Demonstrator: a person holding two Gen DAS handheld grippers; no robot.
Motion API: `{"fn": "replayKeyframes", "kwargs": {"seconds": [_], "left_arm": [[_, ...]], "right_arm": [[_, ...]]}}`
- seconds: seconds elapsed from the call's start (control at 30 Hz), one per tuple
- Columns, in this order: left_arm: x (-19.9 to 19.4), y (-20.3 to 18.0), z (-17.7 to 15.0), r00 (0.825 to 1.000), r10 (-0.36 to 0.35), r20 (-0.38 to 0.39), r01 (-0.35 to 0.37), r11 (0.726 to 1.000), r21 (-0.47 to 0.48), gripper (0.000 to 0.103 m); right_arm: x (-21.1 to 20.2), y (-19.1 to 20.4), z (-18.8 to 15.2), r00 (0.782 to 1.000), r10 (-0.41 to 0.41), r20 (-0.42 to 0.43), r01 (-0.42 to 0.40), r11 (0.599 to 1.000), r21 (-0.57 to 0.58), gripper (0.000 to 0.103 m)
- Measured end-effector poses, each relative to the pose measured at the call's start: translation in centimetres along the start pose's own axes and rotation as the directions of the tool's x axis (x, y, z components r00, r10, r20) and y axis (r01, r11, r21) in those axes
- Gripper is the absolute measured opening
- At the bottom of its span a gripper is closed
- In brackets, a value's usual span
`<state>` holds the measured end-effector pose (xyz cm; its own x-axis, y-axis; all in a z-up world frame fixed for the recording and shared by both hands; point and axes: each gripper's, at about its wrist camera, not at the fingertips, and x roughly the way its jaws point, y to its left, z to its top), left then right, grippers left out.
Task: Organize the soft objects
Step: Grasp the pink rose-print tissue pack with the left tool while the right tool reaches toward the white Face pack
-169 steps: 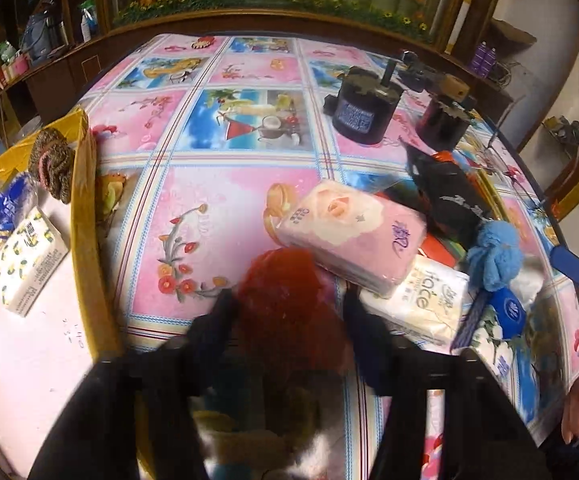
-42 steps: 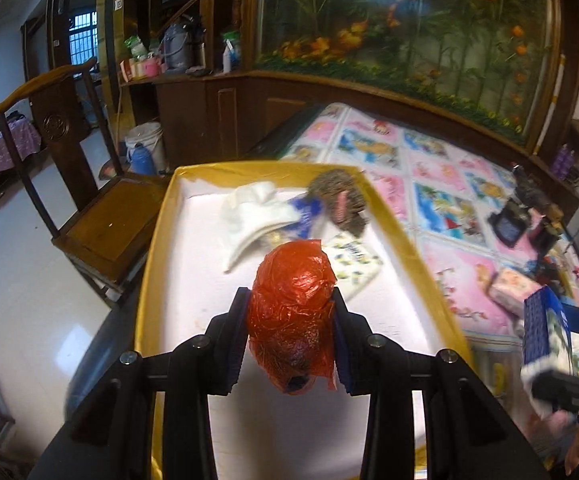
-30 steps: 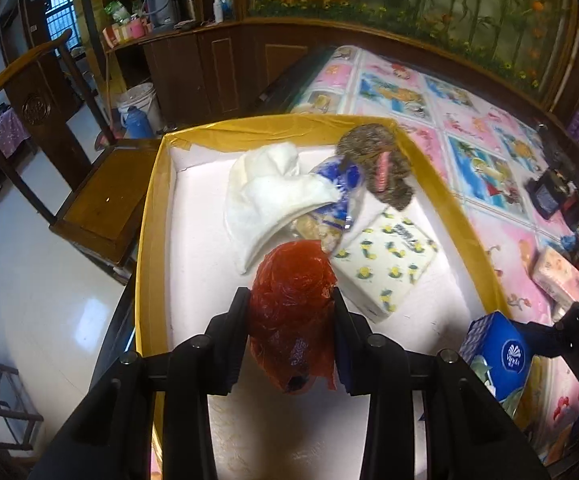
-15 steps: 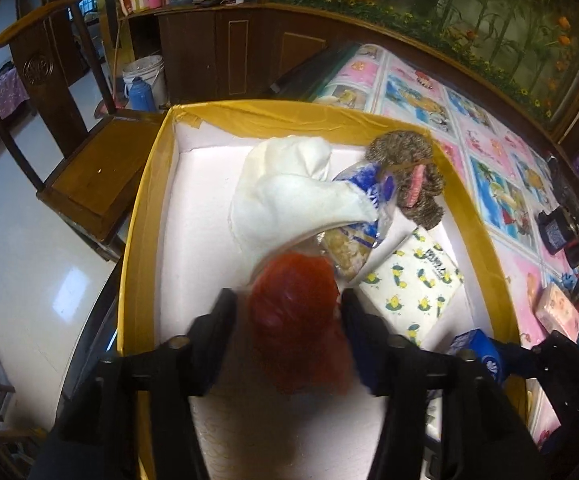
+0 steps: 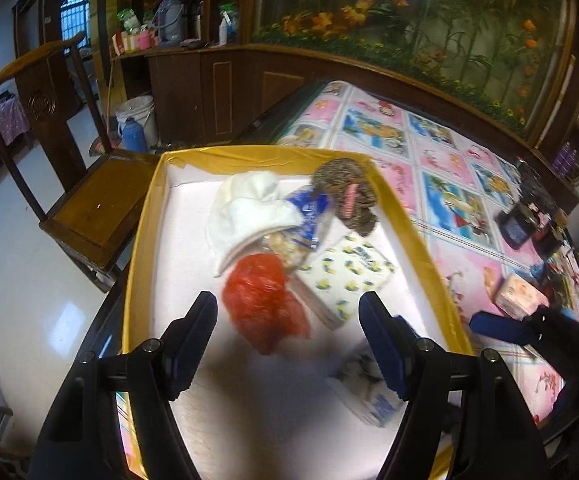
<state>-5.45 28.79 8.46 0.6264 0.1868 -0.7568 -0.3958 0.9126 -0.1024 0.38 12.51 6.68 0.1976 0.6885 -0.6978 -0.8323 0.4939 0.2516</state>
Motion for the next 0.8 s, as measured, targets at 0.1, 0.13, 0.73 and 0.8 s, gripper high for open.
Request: {"fn": "replayKeyframes", "kwargs": {"seconds": [0.1, 0.13, 0.73, 0.8], "left_arm": [[-1.2, -2.3, -0.7, 0.999, -0.023, 0.029, 0.022, 0.999, 0.041, 0.073], [-1.5, -3.0, -1.0, 0.999, -0.032, 0.037, 0.03, 0.998, 0.049, 0.073], [-2.0, -21.5, -7.7, 0.948, -0.313, -0.057, 0.316, 0.903, 0.29, 0.078], [-0.9, -23.1, -7.9, 0.947, -0.312, -0.079, 0.32, 0.891, 0.321, 0.084]], "right_arm": [[-1.9, -1.3, -0.8, 1.0, 0.008, 0.028, -0.009, 1.0, 0.025, 0.087], [-2.9, -2.1, -1.3, 0.999, 0.003, 0.042, -0.005, 0.999, 0.037, 0.087], [-19.2, -25.0, -13.2, 0.934, -0.301, 0.191, 0.113, 0.758, 0.643, 0.088], [-19.5, -25.3, -13.2, 0.937, -0.277, 0.211, 0.075, 0.752, 0.655, 0.088]]}}
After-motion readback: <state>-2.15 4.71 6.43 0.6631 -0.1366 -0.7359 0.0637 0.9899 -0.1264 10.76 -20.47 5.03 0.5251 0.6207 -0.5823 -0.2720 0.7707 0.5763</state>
